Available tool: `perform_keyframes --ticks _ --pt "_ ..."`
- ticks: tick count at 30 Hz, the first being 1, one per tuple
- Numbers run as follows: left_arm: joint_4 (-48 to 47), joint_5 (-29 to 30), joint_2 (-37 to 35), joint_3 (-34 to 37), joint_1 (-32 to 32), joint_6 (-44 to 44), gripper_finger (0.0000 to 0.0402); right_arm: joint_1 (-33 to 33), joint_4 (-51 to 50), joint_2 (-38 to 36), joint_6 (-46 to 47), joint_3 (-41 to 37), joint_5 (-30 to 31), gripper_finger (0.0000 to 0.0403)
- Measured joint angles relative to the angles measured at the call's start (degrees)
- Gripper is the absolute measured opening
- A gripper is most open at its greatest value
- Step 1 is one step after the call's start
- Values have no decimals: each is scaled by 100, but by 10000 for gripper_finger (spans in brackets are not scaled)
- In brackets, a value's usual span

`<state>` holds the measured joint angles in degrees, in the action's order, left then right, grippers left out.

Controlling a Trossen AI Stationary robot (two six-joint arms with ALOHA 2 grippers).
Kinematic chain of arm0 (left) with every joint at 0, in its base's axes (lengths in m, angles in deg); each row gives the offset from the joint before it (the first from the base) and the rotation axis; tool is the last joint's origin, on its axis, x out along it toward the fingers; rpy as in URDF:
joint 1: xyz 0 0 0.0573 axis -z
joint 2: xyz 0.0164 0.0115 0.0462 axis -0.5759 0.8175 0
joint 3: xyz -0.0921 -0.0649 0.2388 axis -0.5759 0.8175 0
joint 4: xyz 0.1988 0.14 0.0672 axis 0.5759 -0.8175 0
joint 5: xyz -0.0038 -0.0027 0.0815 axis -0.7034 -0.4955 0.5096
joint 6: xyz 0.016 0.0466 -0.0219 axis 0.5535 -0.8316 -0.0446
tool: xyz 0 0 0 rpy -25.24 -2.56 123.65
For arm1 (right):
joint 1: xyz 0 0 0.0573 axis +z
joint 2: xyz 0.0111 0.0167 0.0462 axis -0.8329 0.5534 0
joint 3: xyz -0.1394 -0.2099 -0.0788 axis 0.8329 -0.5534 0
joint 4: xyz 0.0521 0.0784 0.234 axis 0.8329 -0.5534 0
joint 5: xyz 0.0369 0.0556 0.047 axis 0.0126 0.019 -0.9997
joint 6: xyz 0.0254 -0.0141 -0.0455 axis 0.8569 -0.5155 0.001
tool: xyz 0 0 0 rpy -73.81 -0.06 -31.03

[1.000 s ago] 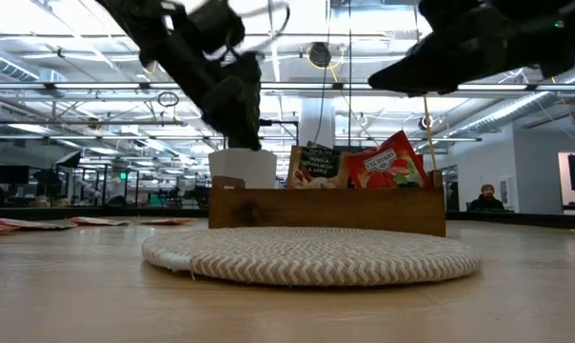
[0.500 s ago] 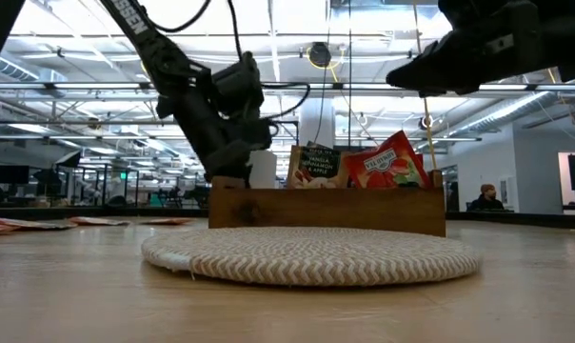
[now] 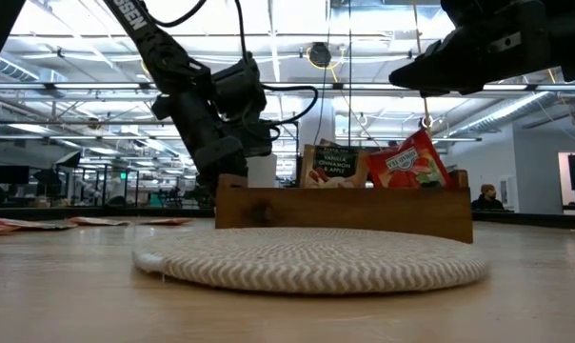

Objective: Pick & Place Tea
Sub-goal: Adjust the wooden organizer, then put the yellow tea bag into the left section of the wooden organizer

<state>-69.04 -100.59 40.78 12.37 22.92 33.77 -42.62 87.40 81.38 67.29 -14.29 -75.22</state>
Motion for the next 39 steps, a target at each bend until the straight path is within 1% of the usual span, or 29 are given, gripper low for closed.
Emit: perform_keyframes --ticks 10,14,16,18,20,22,24,26,28,30,32,34,36,39 --pt "-520 11 -4 -2 257 423 26 0 -59 0 178 0 -2 2" --pt "-587 37 -10 0 358 538 26 0 -75 0 184 0 -2 2" --pt "-694 37 -128 6 405 539 25 0 -88 0 240 0 -3 2" --pt "-985 204 -349 31 492 538 14 0 -155 0 288 7 -4 2" --pt "-1653 705 -775 71 580 547 5 0 -300 0 360 7 -4 2" --pt "-2097 1259 -1290 52 655 652 8 0 -430 2 401 7 -4 2" --pt "-2631 1580 -1811 27 688 981 11 0 -427 2 405 7 -4 2" --pt "-3168 1666 -2216 32 686 1502 18 0 -422 2 390 9 -4 2" --pt "-3649 1808 -2543 53 684 1949 33 0 -423 2 380 9 -4 2" --pt "-4131 2169 -2778 29 625 2306 58 0 -423 0 372 9 -4 2" --pt "-4552 2595 -2863 31 523 2492 93 0 -425 2 359 9 -4 2" --pt "-4670 2892 -2861 40 411 2478 133 -4 -419 2 349 9 -4 2" --pt "-4468 3078 -2835 40 305 2012 177 -7 -424 2 349 9 -4 2" --pt "-3853 3125 -2612 38 220 842 234 -7 -424 2 349 9 -4 2"
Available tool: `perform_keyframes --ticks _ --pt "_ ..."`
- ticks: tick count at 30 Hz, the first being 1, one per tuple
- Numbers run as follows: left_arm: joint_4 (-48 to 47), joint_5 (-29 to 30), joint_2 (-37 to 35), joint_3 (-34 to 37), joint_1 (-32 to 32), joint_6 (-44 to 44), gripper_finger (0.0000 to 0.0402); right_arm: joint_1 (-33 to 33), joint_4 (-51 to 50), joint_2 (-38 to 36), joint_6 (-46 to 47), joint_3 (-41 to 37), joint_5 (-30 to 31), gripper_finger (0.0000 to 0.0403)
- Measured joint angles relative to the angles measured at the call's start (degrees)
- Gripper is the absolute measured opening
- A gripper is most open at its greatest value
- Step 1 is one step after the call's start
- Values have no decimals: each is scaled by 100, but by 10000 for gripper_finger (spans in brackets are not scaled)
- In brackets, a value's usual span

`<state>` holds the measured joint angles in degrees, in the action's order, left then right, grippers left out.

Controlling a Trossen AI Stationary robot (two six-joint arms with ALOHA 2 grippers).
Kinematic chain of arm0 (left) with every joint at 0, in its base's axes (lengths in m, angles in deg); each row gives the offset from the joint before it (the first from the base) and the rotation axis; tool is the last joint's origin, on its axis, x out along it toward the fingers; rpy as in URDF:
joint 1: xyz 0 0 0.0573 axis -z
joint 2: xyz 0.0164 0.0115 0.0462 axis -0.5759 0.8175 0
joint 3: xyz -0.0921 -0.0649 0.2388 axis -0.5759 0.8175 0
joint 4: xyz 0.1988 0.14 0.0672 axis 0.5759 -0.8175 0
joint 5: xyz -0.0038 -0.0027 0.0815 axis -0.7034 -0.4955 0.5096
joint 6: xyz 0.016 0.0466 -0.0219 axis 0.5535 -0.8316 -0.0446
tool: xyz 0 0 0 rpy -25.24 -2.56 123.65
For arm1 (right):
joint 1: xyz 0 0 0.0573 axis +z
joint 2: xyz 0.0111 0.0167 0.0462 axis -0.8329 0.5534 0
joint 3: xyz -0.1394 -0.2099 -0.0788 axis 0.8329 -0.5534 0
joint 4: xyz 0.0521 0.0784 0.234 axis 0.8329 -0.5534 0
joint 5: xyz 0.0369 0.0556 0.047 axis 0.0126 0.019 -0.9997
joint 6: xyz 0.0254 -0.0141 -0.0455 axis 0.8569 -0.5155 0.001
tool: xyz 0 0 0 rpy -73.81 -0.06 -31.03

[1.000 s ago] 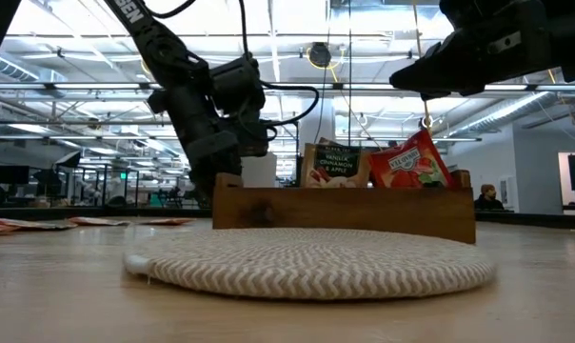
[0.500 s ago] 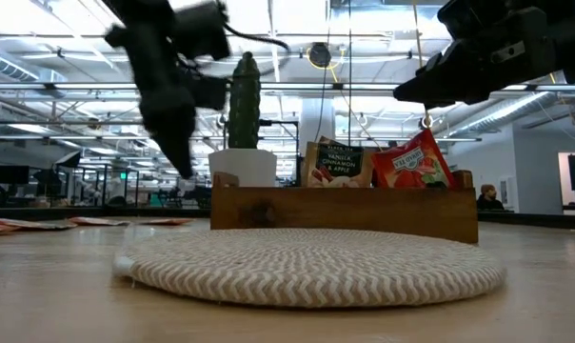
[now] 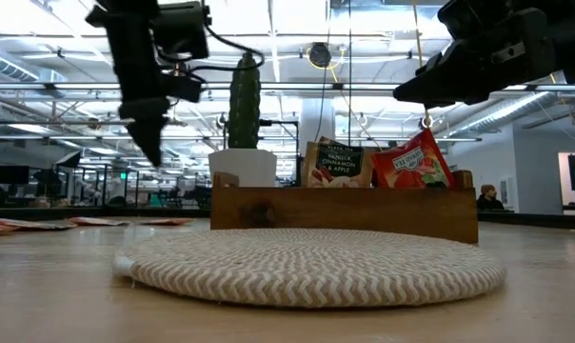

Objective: Pick & Place Tea
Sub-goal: Put the yellow tea bag into the left section of the wooden organizer

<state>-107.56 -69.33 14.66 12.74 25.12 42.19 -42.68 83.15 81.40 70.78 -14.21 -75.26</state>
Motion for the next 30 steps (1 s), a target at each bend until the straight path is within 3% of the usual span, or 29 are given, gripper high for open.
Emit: perform_keyframes --ticks 4,9,13,22,30 --pt "693 -185 333 -13 -342 -573 285 0 -3 -1 11 0 0 2" --pt "774 -1011 900 -11 -1070 -603 311 0 -35 0 5 0 0 2" --pt "752 -1075 1384 -9 -1497 -1002 308 0 -43 0 -20 -5 0 2" --pt "951 -1988 2180 -51 -1831 -2621 283 -23 206 -2 -61 -204 153 2" --pt "1150 -2206 2348 -66 -1851 -2849 253 -24 220 0 -91 -208 151 2"
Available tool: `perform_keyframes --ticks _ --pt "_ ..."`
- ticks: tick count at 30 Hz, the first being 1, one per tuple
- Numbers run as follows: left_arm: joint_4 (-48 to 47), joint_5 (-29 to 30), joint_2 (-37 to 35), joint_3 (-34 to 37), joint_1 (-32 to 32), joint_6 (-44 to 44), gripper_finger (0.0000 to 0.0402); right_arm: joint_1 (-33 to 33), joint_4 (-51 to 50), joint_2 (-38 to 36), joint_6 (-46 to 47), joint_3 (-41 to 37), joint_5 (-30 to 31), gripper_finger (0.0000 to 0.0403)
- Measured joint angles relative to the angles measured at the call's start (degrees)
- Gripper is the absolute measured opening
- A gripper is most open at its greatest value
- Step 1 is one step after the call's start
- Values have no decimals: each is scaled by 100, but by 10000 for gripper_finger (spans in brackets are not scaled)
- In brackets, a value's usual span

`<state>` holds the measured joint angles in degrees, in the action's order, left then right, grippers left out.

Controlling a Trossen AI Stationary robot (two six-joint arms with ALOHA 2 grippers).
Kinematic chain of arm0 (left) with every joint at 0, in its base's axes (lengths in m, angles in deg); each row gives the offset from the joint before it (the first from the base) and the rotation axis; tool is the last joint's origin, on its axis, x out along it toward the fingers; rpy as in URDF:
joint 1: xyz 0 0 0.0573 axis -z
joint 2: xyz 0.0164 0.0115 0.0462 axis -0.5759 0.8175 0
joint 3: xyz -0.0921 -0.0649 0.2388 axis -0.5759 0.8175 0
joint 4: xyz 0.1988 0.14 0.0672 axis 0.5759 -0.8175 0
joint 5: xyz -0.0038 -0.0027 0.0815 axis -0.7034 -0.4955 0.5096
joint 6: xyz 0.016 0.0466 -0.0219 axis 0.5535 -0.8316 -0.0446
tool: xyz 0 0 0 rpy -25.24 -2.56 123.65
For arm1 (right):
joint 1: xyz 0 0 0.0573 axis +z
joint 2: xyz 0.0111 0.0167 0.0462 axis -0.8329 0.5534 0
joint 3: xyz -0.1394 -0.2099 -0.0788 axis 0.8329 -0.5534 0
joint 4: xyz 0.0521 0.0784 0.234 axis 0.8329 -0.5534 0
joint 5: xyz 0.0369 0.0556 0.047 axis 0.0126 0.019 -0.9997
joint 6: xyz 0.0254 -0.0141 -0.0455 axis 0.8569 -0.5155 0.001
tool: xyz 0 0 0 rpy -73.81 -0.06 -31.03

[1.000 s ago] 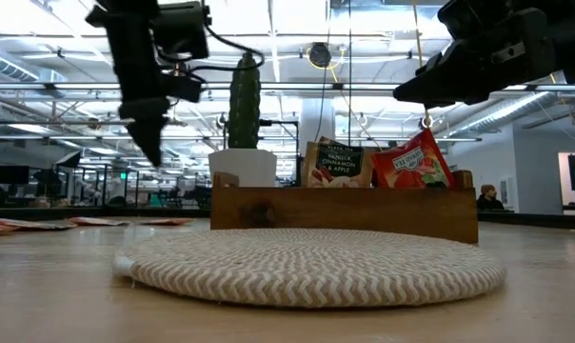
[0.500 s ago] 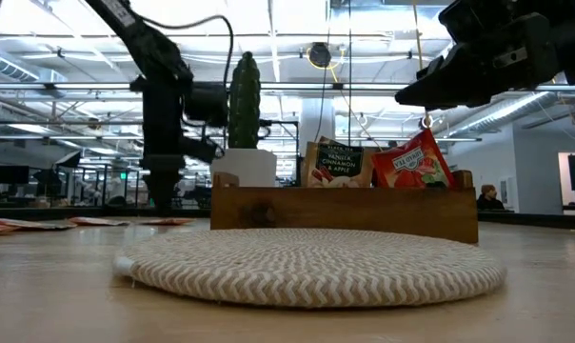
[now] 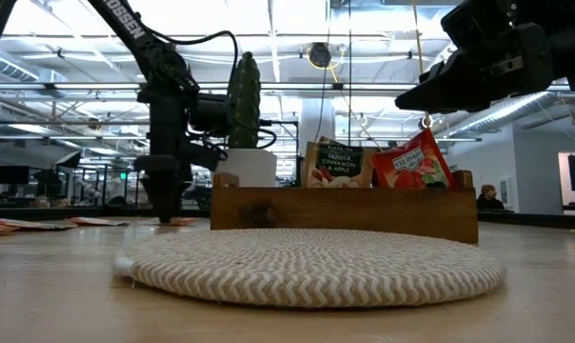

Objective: Pick & Place Tea
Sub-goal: Put the yellow tea bag into the left section of the wooden organizer

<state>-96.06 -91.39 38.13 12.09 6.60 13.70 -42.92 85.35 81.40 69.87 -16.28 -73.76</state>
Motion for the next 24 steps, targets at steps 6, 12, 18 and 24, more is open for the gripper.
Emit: perform_keyframes --ticks 6,12,18,24 --pt "55 -11 0 2 18 10 198 0 0 0 -14 0 0 2" --pt "61 208 -149 38 99 548 106 0 0 0 -14 0 0 2" --pt "-174 979 -989 98 574 1416 17 0 -1 0 -16 0 8 2" --pt "11 2122 -1914 76 1927 2048 18 -2 0 0 -16 0 22 2"
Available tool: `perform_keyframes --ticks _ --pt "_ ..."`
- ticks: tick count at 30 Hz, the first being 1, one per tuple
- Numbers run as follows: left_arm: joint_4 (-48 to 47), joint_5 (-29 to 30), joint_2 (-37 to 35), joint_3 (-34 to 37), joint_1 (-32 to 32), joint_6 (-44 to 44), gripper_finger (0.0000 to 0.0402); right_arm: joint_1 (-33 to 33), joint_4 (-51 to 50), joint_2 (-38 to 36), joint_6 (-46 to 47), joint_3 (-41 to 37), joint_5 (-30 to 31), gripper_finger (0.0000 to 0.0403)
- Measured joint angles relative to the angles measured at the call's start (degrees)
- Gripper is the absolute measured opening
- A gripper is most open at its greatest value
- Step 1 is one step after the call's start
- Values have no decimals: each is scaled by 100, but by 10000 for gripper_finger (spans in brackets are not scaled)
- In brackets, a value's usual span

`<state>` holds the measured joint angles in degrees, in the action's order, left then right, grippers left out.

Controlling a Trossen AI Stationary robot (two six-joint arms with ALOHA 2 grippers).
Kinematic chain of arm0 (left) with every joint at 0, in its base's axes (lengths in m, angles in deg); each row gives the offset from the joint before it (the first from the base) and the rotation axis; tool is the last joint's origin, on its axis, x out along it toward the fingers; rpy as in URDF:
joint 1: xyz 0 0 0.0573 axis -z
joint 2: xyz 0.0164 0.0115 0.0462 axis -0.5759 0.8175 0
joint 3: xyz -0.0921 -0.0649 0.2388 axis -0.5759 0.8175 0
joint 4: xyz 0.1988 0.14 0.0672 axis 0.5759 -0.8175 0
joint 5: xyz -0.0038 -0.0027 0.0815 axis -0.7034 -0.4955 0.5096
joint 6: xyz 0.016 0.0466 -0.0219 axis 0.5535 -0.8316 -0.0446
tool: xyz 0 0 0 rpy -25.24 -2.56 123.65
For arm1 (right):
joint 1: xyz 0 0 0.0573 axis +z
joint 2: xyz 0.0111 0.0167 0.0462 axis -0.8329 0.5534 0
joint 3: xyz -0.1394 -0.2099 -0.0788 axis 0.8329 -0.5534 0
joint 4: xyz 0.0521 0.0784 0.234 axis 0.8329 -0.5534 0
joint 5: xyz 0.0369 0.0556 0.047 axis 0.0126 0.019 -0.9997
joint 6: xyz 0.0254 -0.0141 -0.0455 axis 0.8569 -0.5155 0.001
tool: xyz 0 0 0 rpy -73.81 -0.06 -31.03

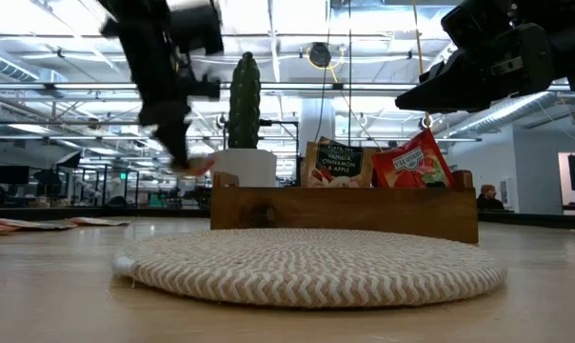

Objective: Pick & Place Tea
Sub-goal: Put the yellow tea bag into the left section of the wooden organizer

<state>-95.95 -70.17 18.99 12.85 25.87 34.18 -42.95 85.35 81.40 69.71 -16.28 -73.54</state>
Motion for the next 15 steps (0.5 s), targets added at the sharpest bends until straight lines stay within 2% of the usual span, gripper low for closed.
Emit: perform_keyframes --ticks 6,10,12,15 --pt "1293 1257 -218 -11 1416 1323 17 0 41 0 1 0 2 2" --pt "2076 2026 106 -11 2311 1781 17 0 79 -2 15 -2 -8 2" --pt "2526 2572 279 -7 2651 1915 17 0 92 -2 19 -2 -11 2" --pt "3339 3032 580 -22 3061 2045 17 0 259 0 91 -42 -15 2"
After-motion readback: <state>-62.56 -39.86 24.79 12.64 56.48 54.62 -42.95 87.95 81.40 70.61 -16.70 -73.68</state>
